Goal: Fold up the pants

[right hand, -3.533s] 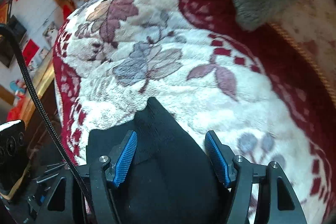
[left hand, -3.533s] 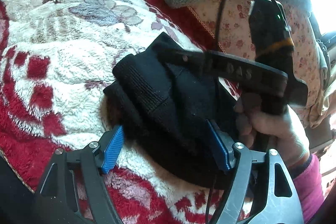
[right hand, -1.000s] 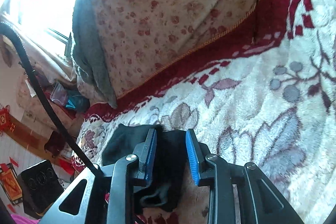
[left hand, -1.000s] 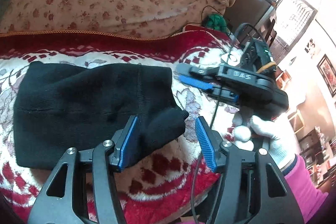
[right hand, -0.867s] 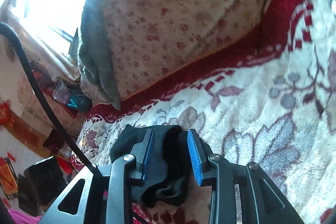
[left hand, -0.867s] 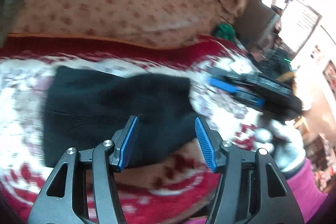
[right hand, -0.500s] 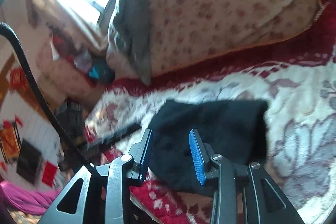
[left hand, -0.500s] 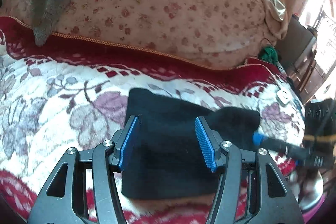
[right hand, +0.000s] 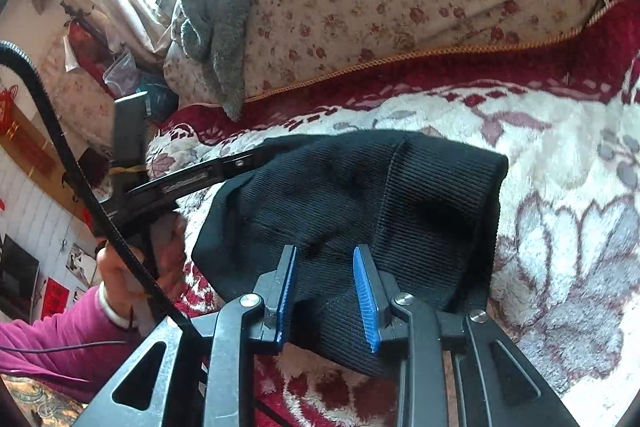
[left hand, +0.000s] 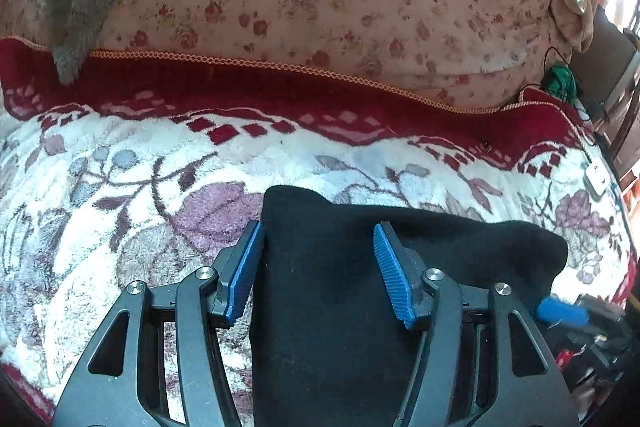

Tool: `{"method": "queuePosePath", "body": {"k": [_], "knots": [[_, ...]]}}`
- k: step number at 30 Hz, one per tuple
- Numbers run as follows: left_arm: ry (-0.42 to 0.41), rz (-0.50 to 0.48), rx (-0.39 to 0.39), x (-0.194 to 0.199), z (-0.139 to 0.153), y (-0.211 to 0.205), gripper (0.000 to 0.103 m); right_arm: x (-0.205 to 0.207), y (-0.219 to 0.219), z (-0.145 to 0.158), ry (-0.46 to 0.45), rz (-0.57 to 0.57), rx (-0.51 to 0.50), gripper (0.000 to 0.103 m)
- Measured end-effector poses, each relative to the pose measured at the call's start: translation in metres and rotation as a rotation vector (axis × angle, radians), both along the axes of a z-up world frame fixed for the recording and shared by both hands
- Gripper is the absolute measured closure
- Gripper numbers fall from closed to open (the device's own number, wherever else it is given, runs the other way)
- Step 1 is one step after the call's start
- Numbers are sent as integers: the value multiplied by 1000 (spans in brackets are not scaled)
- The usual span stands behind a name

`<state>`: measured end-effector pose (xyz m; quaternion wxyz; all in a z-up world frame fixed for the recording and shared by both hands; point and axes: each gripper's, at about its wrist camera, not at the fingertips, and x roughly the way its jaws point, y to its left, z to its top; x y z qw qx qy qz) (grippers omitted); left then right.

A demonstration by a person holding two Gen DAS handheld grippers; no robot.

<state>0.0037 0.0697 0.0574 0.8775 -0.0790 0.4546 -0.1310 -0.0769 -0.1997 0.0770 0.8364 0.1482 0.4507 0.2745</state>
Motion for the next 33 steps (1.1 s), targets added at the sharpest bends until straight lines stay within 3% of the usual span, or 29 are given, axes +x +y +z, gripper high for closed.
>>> {"method": "queuePosePath", "body": {"k": [3, 6, 10, 13, 15, 19, 22, 24, 28, 33], "knots": [[0, 16, -28, -5, 7, 7, 45, 4, -1, 21, -78, -40, -52, 72], [-18, 25, -67, -18, 19, 16, 45, 18, 4, 36, -159, -68, -174, 56], [-71, -13, -64, -48, 32, 15, 45, 41, 26, 33, -191, 62, -333, 53], [-62, -61, -75, -65, 31, 8, 45, 64, 39, 15, -142, 159, -410, 53], [-43, -85, -75, -73, 23, -2, 45, 74, 41, 2, -83, 216, -378, 58], [-47, -88, -4, -71, 6, -24, 45, 72, 31, -1, -140, 213, -413, 73], [-59, -69, -22, -59, 4, -30, 45, 79, 20, 1, -157, 108, -459, 74], [-37, -63, -40, -52, 2, -29, 45, 84, 9, -3, -128, 80, -384, 74], [-50, -73, -17, -51, -3, -30, 45, 83, 4, -8, -114, 40, -342, 74], [-47, -69, -19, -57, 5, -23, 45, 69, -1, 8, -68, -48, -243, 74]]}}
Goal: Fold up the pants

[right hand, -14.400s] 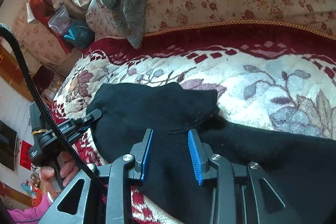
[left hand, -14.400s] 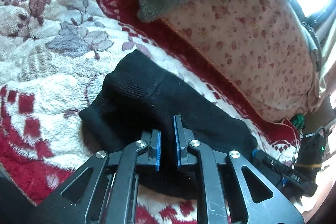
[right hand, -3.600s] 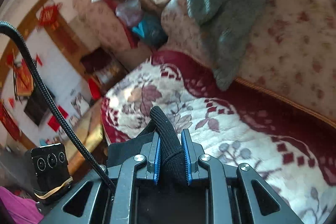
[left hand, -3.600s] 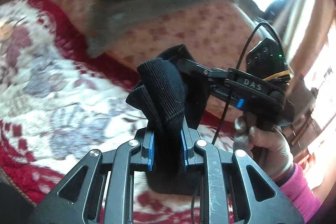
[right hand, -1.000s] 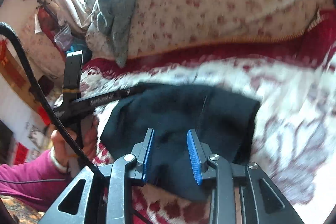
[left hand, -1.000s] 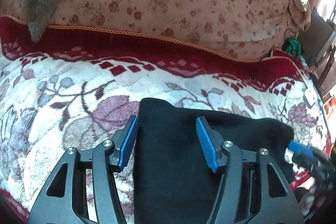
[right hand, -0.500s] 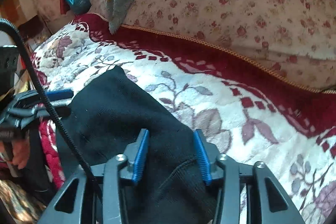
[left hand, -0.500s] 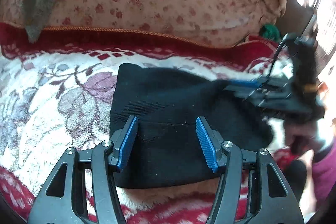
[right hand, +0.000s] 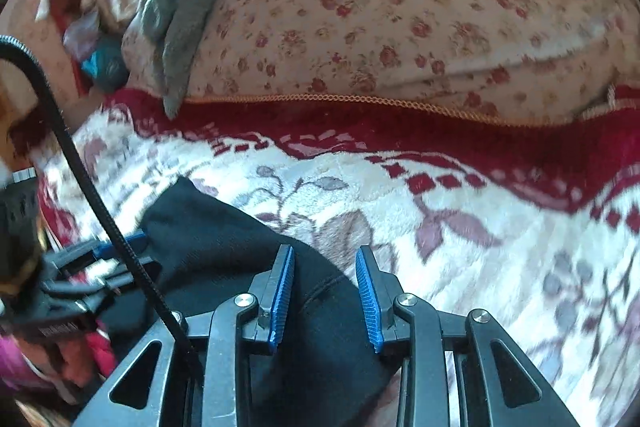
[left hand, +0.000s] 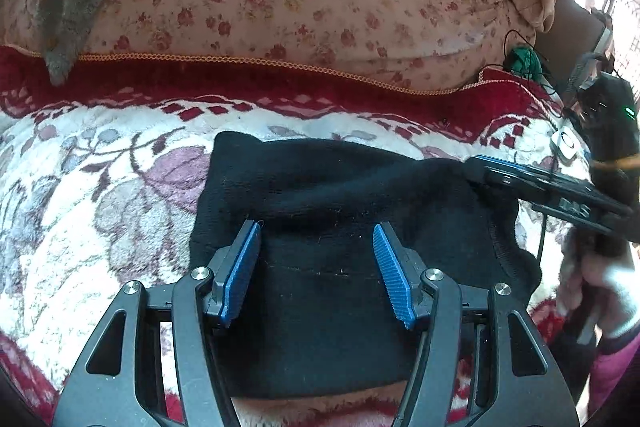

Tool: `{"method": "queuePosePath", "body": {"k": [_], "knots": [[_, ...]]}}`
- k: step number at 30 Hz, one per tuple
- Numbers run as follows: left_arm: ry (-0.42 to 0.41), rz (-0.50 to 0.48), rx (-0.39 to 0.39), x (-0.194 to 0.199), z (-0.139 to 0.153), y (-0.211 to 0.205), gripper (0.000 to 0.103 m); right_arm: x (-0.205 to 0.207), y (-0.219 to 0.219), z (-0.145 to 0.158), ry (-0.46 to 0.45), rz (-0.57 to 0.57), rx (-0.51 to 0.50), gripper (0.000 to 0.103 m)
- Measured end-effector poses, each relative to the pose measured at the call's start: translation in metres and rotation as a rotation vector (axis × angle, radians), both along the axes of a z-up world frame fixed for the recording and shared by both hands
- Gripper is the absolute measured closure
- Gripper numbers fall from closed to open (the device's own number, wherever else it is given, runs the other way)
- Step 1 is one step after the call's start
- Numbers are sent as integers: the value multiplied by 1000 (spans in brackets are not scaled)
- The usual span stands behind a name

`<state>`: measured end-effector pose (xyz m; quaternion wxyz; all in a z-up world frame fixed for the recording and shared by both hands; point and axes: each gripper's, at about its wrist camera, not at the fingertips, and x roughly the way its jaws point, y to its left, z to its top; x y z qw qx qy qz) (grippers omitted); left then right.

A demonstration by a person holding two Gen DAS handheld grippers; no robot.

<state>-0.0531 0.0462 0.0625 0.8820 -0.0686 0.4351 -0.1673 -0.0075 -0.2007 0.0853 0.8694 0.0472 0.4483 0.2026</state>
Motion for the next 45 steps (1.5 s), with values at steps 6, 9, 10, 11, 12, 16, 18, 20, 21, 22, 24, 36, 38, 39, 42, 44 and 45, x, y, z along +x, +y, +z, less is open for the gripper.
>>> {"method": "queuePosePath", "body": {"k": [6, 9, 10, 11, 12, 16, 18, 20, 21, 22, 24, 36, 38, 39, 42, 44, 45], "knots": [[12, 65, 15, -6, 13, 13, 45, -39, 20, 25, -63, -17, 52, 69], [-3, 79, 31, -13, 19, 17, 45, -58, 30, 31, -85, -32, 92, 62], [-9, 83, 41, -16, 20, 18, 45, -63, 33, 31, -88, -33, 102, 62], [-14, 88, 52, -18, 21, 19, 45, -67, 35, 31, -91, -35, 111, 62], [-18, 92, 59, -20, 21, 20, 45, -71, 38, 31, -92, -34, 120, 62], [-24, 106, 77, -27, 22, 22, 45, -80, 42, 25, -65, -53, 128, 62], [-30, 109, 90, -30, 22, 22, 45, -83, 40, 20, -45, -62, 145, 62], [-39, 115, 103, -33, 23, 23, 45, -85, 39, 18, -38, -73, 137, 62], [-42, 117, 111, -33, 23, 23, 45, -87, 38, 18, -39, -79, 128, 61], [-43, 120, 120, -34, 23, 23, 45, -87, 37, 18, -39, -83, 126, 59], [-40, 121, 123, -34, 21, 25, 45, -88, 32, 18, -41, -112, 124, 54], [47, 121, 101, -16, 1, 37, 44, -69, -26, -17, 86, -215, 230, 34], [58, 121, 96, -13, -2, 38, 44, -65, -31, -26, 114, -229, 259, 33], [65, 121, 94, -11, -5, 40, 44, -65, -33, -30, 122, -236, 276, 33], [78, 124, 83, -5, -9, 44, 44, -62, -40, -38, 144, -234, 341, 32], [86, 124, 70, -1, -12, 46, 41, -61, -42, -43, 156, -224, 382, 30], [85, 126, 68, 1, -13, 47, 40, -59, -43, -47, 168, -223, 397, 30]]}}
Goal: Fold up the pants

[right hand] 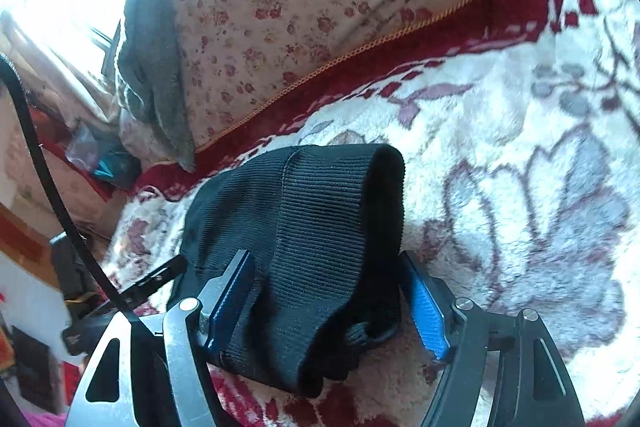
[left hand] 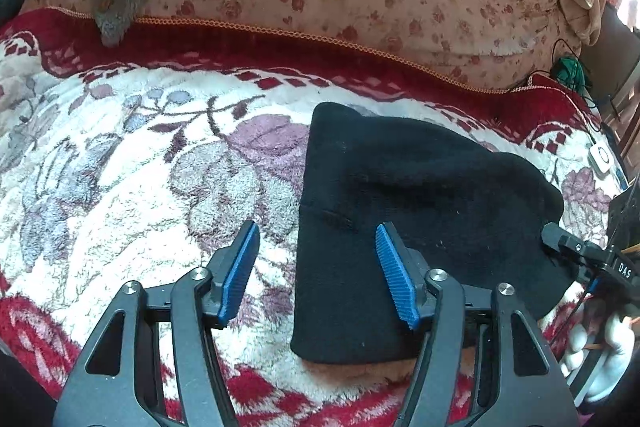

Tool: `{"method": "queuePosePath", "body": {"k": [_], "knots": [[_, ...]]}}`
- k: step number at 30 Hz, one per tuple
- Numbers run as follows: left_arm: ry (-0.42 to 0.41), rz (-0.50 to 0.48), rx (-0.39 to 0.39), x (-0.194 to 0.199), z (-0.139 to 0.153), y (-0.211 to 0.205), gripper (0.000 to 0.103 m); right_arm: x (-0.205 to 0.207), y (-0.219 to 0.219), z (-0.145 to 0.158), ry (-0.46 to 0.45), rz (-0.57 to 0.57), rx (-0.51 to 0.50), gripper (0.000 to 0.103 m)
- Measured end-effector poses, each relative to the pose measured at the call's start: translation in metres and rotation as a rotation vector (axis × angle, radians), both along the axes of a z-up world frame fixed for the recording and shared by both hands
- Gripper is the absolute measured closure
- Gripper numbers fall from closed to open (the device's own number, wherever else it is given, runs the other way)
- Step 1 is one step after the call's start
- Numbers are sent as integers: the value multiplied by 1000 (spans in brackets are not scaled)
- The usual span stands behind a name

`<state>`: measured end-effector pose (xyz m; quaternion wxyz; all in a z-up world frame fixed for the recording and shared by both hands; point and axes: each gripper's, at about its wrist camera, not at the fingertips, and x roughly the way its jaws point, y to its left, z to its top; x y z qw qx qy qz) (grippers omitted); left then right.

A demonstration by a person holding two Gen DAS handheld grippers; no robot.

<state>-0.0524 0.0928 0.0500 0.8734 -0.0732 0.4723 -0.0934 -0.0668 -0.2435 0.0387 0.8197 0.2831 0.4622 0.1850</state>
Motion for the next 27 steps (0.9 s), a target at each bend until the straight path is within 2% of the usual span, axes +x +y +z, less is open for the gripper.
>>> {"method": "queuePosePath", "body": {"k": [5, 8, 9, 11, 12, 16, 18, 19, 20, 21, 22, 25, 27], "knots": [[-2, -8, -26, 8, -4, 4, 38, 7, 0, -7, -2, 20, 78, 28], [1, -15, -56, 14, -7, 6, 37, 12, 5, -8, -6, 49, 75, 26], [5, -17, -65, 16, -8, 6, 36, 14, 7, -7, -13, 62, 78, 23], [17, -13, -85, 19, -13, 7, 26, 19, 13, -7, -17, 89, 79, 14], [24, -5, -105, 20, -16, 9, 25, 22, 17, -7, -23, 103, 72, 11], [57, 6, -203, 27, -26, 14, 21, 28, 31, -8, -52, 149, 18, 6], [44, 0, -206, 25, -26, 12, 20, 30, 32, -9, -63, 150, 14, 6], [29, -15, -189, 24, -25, 8, 20, 29, 32, -9, -69, 143, 9, 12], [16, -38, -176, 22, -24, 4, 28, 28, 32, -9, -71, 133, -7, 21], [9, -59, -184, 21, -22, 3, 38, 28, 31, -9, -75, 131, -12, 25], [7, -91, -204, 19, -20, 0, 51, 26, 29, -9, -79, 126, -4, 34], [-27, -117, -147, 14, -11, -7, 62, 22, 22, -8, -79, 107, 37, 45], [-16, -111, -178, 14, -8, -1, 68, 18, 20, -5, -86, 99, 52, 49]]}}
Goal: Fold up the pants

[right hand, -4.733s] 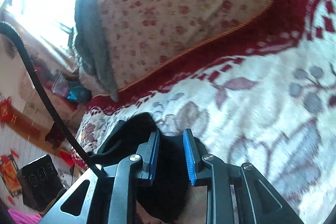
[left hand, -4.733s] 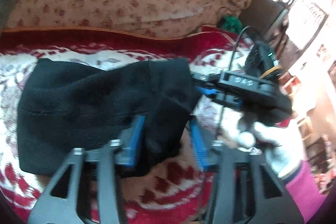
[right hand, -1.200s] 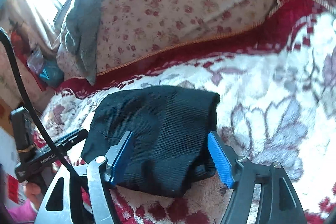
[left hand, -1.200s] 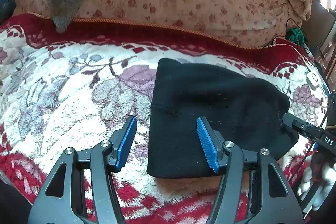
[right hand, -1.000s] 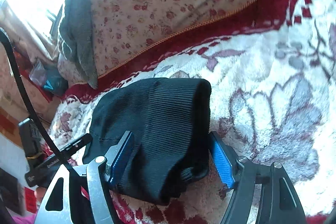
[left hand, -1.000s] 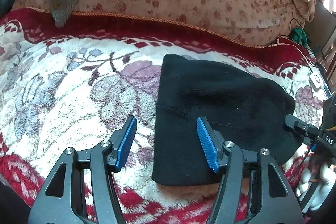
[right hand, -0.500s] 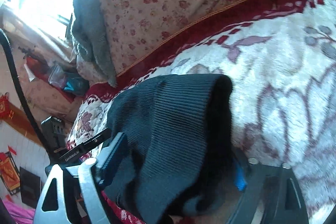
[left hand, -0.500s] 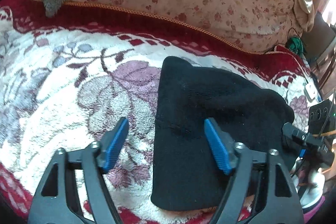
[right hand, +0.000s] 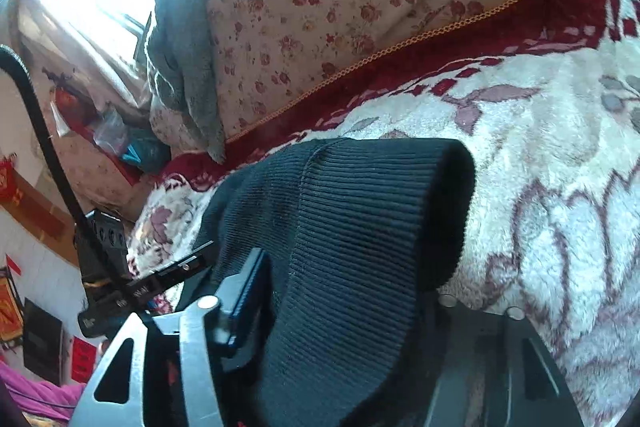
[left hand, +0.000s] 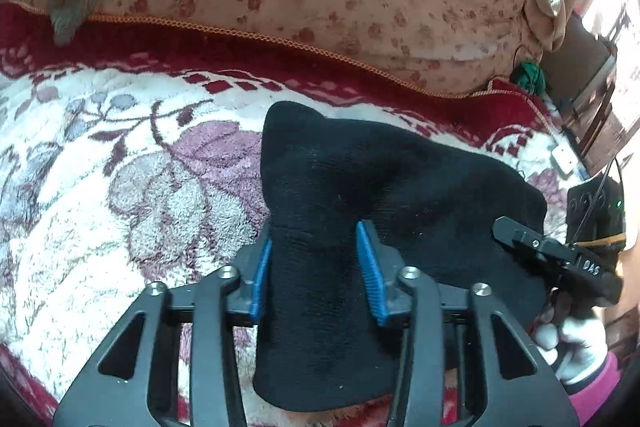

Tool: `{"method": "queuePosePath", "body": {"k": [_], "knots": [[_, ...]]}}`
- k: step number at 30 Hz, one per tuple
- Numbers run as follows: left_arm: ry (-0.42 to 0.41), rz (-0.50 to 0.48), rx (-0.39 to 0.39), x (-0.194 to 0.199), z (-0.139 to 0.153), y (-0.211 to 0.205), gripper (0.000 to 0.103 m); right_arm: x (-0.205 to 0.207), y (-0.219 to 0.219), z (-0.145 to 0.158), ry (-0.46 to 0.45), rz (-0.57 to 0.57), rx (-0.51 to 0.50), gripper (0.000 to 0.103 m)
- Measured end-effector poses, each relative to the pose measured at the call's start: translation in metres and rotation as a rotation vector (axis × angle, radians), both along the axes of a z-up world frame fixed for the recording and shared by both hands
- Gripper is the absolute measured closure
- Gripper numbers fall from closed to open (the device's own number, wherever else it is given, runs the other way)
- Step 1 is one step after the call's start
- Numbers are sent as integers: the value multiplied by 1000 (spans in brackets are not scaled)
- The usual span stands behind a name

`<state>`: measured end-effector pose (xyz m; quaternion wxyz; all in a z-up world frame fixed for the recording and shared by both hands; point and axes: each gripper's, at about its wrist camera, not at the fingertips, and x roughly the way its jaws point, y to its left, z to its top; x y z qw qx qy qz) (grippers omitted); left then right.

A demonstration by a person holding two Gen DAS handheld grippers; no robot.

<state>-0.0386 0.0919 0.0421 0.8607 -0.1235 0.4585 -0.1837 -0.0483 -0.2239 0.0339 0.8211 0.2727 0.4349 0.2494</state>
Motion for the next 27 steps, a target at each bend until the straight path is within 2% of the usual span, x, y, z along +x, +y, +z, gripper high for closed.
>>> {"method": "queuePosePath", "body": {"k": [3, 8, 18, 27], "knots": [[22, 7, -52, 0, 7, 12, 72, -3, -1, 12, -23, -2, 14, 54], [-23, 52, -37, -11, 27, 31, 73, -4, 17, 33, -58, 57, 11, 57], [-79, 188, 2, -33, 56, 102, 73, 17, 93, 45, -72, 178, 44, 57], [-77, 340, 12, -49, 60, 180, 73, 43, 184, 44, -58, 314, 58, 57]]}}
